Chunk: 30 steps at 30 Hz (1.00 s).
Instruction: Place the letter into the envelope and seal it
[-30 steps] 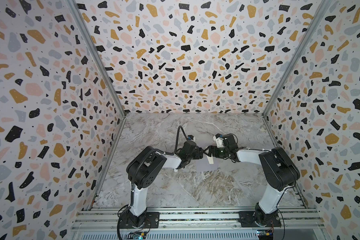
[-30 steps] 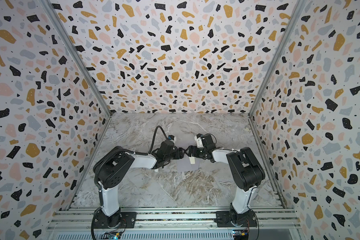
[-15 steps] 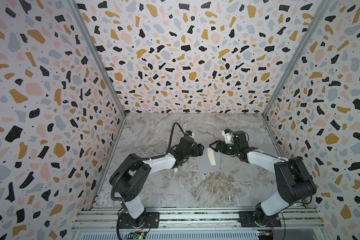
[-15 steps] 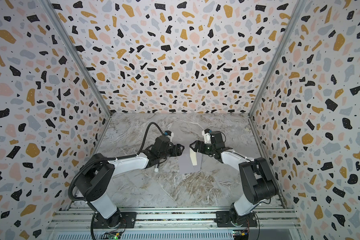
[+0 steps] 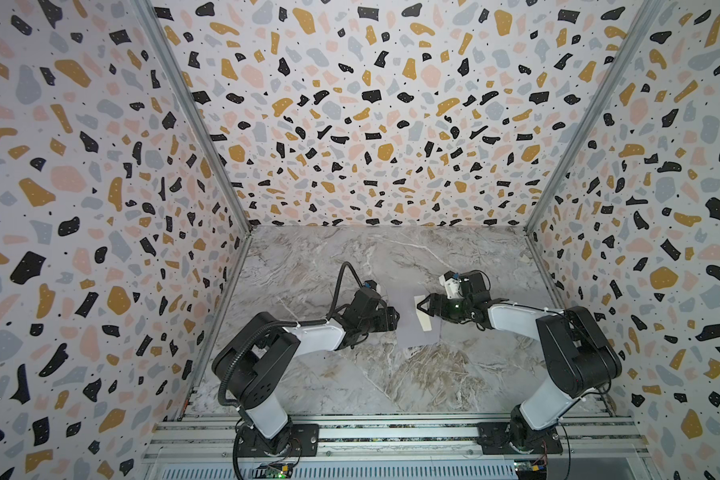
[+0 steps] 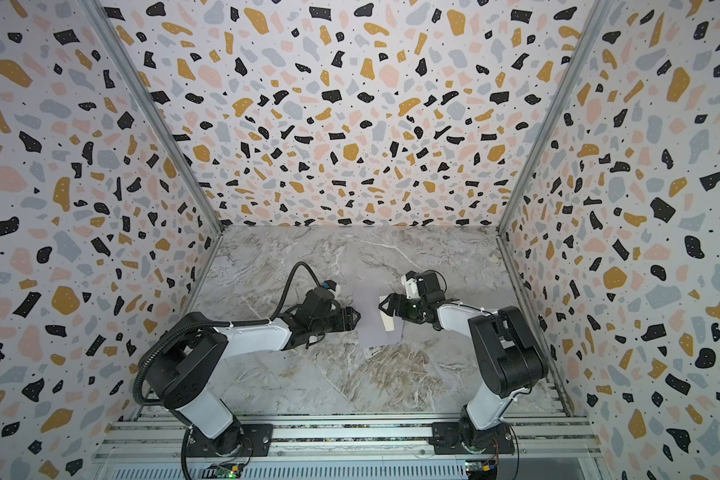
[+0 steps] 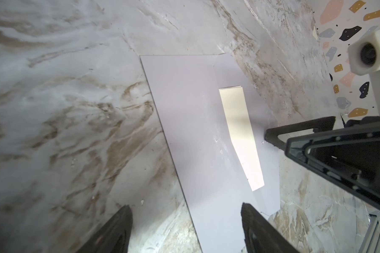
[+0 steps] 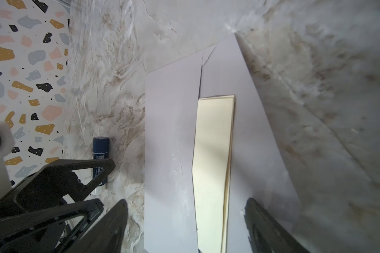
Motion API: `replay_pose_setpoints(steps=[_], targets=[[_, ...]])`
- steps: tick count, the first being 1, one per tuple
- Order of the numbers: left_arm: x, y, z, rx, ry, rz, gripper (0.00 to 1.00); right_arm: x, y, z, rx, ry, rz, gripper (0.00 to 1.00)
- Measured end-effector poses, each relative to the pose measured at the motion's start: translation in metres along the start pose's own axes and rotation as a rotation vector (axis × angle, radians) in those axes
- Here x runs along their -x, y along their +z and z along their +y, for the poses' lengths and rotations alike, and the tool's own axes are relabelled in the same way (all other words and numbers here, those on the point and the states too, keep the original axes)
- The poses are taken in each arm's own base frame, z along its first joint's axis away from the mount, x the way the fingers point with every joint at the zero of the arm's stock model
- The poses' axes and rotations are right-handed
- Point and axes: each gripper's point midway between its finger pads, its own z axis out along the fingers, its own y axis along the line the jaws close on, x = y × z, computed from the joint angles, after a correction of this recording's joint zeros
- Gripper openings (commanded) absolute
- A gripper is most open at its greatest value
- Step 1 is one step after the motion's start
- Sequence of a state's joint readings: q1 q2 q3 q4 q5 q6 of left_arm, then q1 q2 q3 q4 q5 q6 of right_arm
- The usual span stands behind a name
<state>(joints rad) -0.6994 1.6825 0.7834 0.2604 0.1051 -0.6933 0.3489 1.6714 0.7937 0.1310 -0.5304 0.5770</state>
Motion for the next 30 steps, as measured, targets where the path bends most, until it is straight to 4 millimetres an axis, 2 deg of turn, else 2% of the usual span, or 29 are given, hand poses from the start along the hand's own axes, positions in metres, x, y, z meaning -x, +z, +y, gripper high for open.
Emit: replay_pose_setpoints(steps=[4,10,14,30], targets=[[-0.005,0.006,0.001,-0.006,-0.007,0.018,0.72,-0.005,0.005,-0.001,-0.001,0.001,0.015,0.84],[-0.014,0.017,0.004,-0.017,-0.02,0.042,0.58,-0.006,0.01,0.001,0.006,-0.009,0.019,0.84],[-0.014,0.022,0.002,-0.039,-0.026,0.037,0.54,-0.007,0.012,0.003,0.013,-0.018,0.017,0.84],[-0.006,0.035,-0.006,-0.081,-0.023,0.014,0.51,-0.009,0.021,0.014,0.035,-0.044,0.026,0.84]])
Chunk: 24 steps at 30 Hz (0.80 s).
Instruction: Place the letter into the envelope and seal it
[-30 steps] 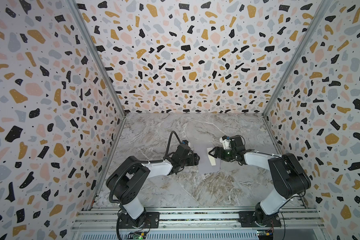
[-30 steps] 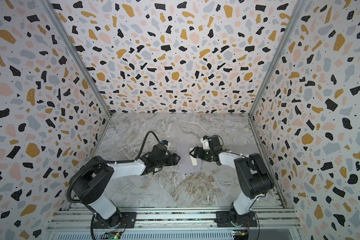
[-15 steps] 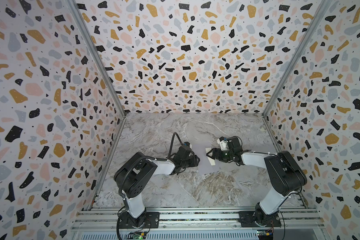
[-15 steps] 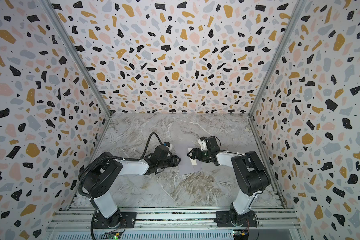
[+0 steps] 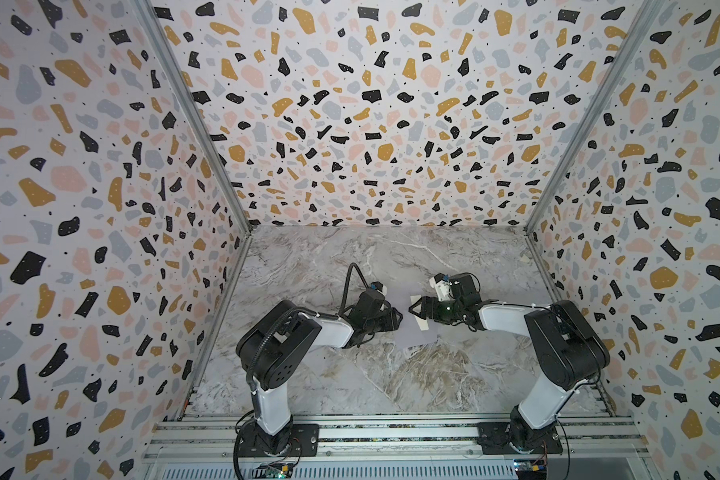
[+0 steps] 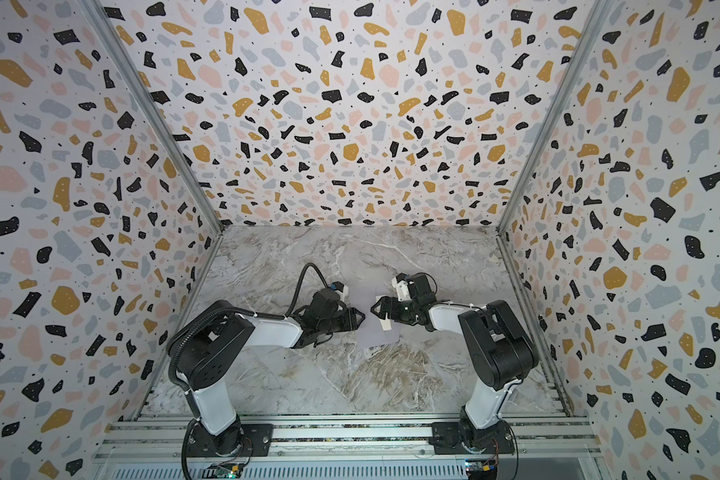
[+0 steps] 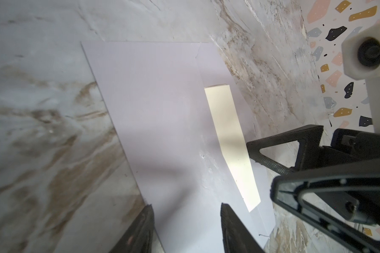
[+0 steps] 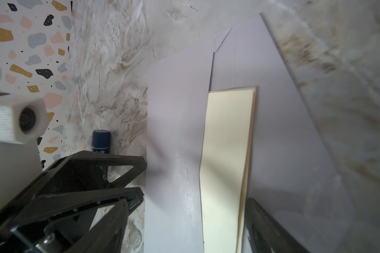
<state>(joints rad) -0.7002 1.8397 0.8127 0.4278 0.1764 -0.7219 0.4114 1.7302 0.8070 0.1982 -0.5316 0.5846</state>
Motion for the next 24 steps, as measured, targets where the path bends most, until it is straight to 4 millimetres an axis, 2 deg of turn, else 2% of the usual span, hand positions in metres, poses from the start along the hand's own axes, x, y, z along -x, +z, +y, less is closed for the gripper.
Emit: replay_pose_setpoints(steps=[24], targets=[[0.002,0.003,-0.001,-0.007,0.001,-0.009,0.51,-0.005,0.011,0.014,0.023,-0.01,0.016,0.84]])
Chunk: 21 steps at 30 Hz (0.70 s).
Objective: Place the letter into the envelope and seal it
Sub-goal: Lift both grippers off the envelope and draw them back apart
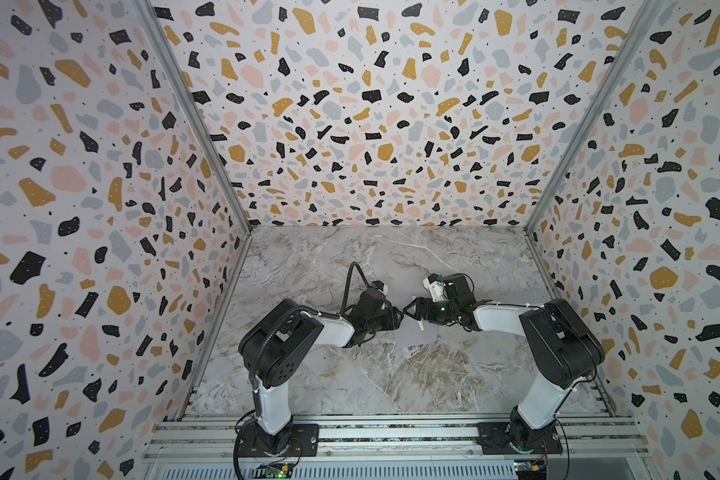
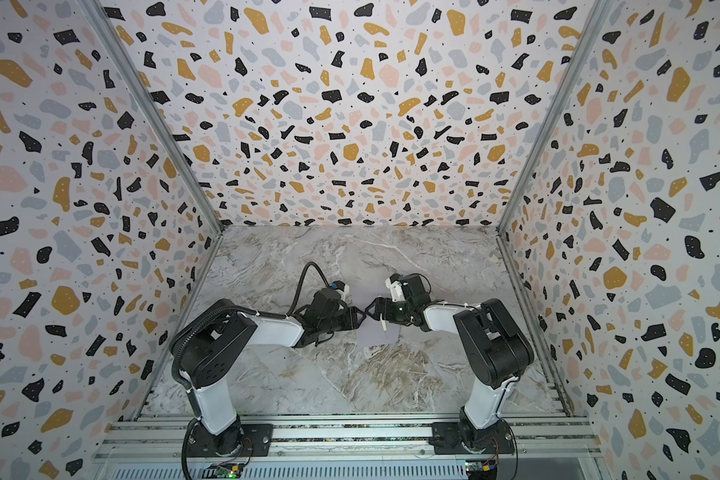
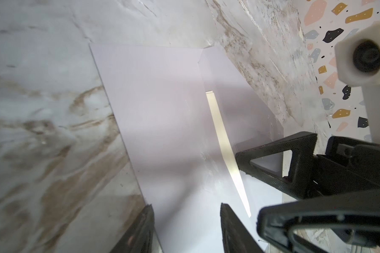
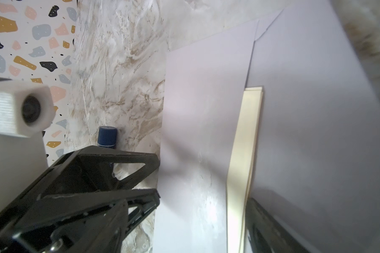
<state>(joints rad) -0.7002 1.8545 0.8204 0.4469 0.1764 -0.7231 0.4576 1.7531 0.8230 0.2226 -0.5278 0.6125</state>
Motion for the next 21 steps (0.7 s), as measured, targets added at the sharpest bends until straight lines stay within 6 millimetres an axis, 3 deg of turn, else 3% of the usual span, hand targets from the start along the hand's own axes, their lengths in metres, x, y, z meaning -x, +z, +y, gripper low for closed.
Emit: replay_pose_setpoints(steps=[21], targets=[[0.0031,0.0006,0.0009,0.008,-0.001,0.0,0.54,0.0019,0.0039,0.0035,-0.017,0.0,0.005,0.84]])
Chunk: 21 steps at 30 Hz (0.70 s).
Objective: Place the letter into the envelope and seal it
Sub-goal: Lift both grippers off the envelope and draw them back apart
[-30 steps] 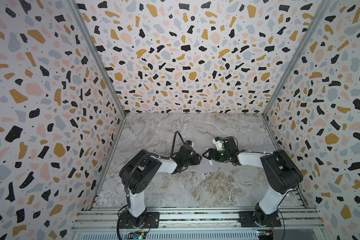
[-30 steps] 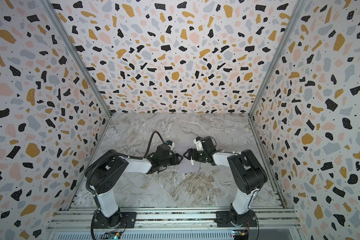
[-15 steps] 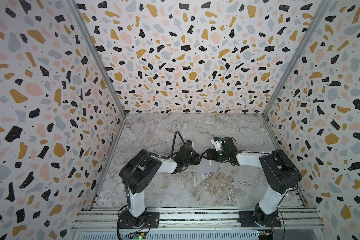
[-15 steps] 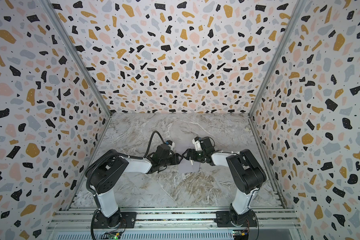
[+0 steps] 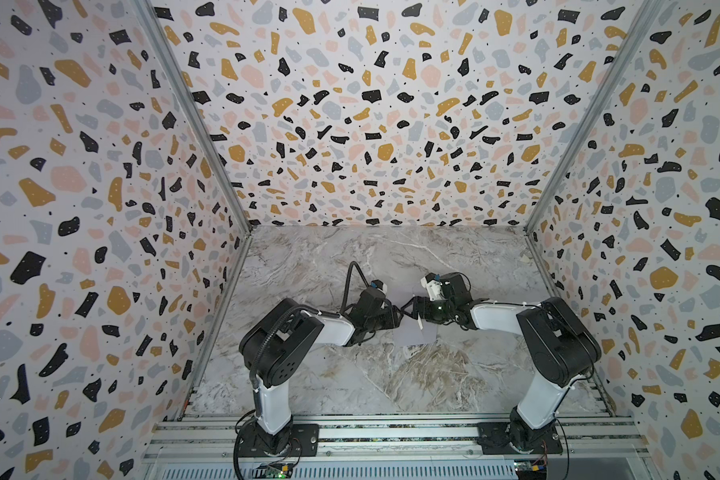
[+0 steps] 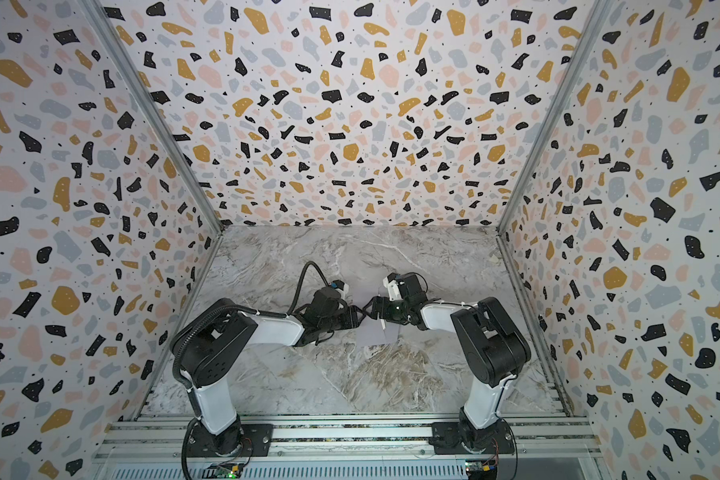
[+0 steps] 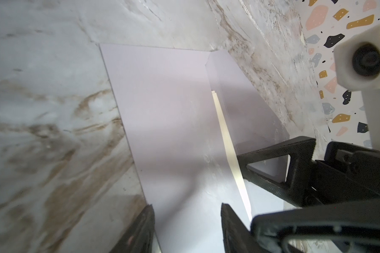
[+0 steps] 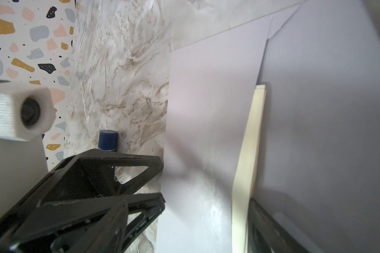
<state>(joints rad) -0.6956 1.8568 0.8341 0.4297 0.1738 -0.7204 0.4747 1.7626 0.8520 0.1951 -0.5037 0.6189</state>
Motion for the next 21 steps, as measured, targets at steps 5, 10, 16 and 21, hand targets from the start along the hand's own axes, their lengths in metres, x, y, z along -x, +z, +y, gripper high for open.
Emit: replay_pose_setpoints(steps=[5,10,16,21], targets=[[0.003,-0.011,-0.002,0.031,0.024,0.015,0.59,-0.001,-0.012,-0.002,-0.04,0.004,0.008,0.84],[0.039,-0.049,-0.024,0.047,0.091,-0.065,0.67,0.027,-0.05,0.017,-0.053,-0.048,-0.087,0.84],[0.1,-0.128,-0.057,0.068,0.188,-0.278,0.79,0.064,-0.114,0.049,-0.049,-0.164,-0.274,0.85],[0.124,-0.193,-0.061,0.132,0.249,-0.426,0.84,0.076,-0.161,0.068,-0.055,-0.257,-0.391,0.85]])
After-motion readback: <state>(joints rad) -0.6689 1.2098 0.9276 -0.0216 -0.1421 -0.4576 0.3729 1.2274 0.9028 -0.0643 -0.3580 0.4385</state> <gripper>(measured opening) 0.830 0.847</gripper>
